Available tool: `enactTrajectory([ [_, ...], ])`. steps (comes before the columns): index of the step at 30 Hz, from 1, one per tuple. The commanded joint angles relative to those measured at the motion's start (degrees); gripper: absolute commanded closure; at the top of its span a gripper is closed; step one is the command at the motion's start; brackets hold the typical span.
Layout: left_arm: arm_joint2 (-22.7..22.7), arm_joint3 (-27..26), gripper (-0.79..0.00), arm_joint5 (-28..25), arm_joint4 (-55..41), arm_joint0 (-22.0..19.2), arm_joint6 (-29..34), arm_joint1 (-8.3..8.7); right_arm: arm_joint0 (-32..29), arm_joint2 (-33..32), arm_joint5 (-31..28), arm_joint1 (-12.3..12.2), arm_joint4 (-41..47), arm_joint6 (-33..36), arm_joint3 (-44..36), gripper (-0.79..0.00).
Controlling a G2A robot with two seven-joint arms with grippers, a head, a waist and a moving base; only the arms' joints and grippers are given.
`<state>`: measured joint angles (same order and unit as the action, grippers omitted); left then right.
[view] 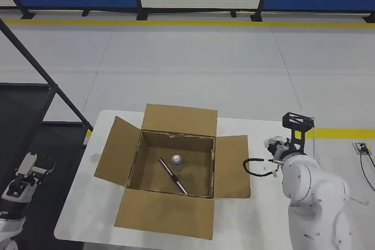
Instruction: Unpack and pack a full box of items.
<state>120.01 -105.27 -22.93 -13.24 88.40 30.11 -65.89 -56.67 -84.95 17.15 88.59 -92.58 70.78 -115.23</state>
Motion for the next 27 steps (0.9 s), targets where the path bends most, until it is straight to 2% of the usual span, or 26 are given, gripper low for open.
enactTrajectory([
  [1,0.0,0.0,-0.785,0.0,0.0,0.0,0.0,0.0,0.31,3.56,-2.39,0.11,-0.29,-0.09,-3.06,0.0],
  [7,0.0,0.0,-0.785,0.0,0.0,0.0,0.0,0.0,4.95,13.13,-13.89,0.51,4.54,1.16,-2.3,0.0],
  [11,0.0,0.0,-0.785,0.0,0.0,0.0,0.0,0.0,10.1,17.95,-21.41,0.88,9.28,5.62,3.98,0.0],
  [14,0.0,0.0,-0.785,0.0,0.0,0.0,0.0,0.0,13.45,21.0,-23.95,1.33,12.43,8.15,9.34,0.0],
  [22,0.0,0.0,-0.785,0.0,0.0,0.0,0.0,0.0,19.39,25.56,-22.79,2.72,19.0,7.33,27.23,0.0],
  [27,0.0,0.0,-0.785,0.0,0.0,0.0,0.0,0.0,21.3,28.22,-19.97,3.52,19.03,5.5,35.46,0.0],
])
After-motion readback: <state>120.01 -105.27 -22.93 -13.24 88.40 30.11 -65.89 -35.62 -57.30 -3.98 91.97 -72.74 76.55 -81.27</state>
